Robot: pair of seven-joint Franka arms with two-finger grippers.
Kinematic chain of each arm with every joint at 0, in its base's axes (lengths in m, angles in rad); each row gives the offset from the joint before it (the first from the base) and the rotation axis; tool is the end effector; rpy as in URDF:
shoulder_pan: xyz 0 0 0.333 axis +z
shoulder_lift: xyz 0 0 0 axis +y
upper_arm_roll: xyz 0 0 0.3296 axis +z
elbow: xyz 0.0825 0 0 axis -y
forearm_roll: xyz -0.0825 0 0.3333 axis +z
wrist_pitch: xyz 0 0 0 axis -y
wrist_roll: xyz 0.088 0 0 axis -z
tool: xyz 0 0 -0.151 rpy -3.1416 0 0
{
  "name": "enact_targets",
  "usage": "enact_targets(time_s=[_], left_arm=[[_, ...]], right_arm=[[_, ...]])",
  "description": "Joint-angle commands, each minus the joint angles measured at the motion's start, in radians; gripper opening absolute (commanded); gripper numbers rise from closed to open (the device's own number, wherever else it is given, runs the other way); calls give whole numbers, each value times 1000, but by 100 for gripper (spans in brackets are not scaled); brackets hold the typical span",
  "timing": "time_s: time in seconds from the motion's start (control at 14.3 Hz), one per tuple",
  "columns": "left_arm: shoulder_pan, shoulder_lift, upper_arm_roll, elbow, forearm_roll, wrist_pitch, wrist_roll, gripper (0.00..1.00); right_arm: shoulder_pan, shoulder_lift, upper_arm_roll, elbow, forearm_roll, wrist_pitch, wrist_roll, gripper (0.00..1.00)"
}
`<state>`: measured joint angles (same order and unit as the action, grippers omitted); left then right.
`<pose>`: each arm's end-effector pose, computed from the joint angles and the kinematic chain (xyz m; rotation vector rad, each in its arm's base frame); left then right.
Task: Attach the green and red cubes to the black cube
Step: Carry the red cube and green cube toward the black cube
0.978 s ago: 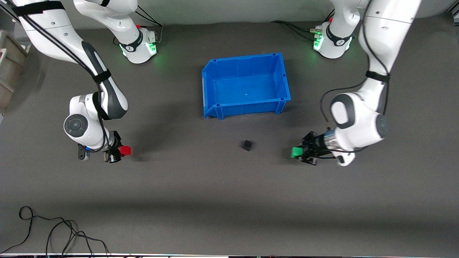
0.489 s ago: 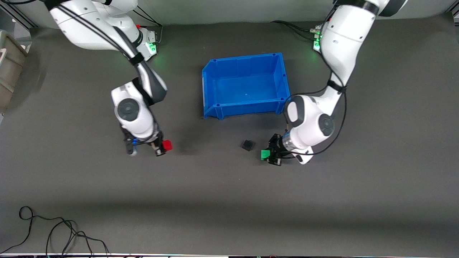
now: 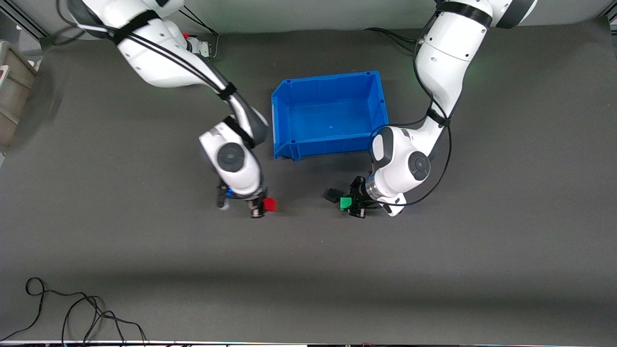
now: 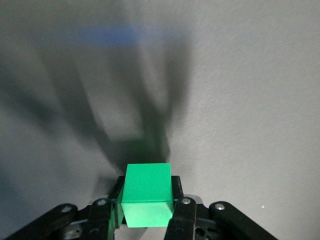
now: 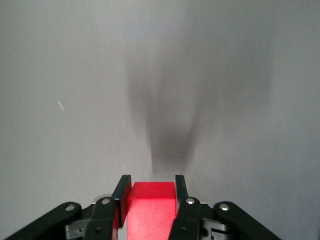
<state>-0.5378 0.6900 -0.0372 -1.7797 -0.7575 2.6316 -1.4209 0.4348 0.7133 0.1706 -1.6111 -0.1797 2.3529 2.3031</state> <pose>0.5529 -0.3532 0.1900 2.0165 1.8747 -0.4038 0.5645 0.3631 0.2171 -2.1425 2.2430 -0.0375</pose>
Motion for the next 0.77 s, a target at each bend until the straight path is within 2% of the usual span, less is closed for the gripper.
enact_targets(time_s=[0.0, 0.14, 0.42, 0.7], left_arm=[[-40, 2, 19, -4, -2, -21, -36, 22], [-41, 2, 19, 3, 0, -19, -81, 22], [-34, 3, 25, 20, -2, 4, -215, 22], [-33, 3, 28, 22, -3, 28, -257, 22]], right_arm=[[59, 147, 18, 213, 9, -64, 82, 28], [84, 187, 17, 282, 16, -66, 104, 28], [85, 207, 15, 309, 8, -66, 91, 28], [94, 213, 27, 318, 16, -66, 104, 28]])
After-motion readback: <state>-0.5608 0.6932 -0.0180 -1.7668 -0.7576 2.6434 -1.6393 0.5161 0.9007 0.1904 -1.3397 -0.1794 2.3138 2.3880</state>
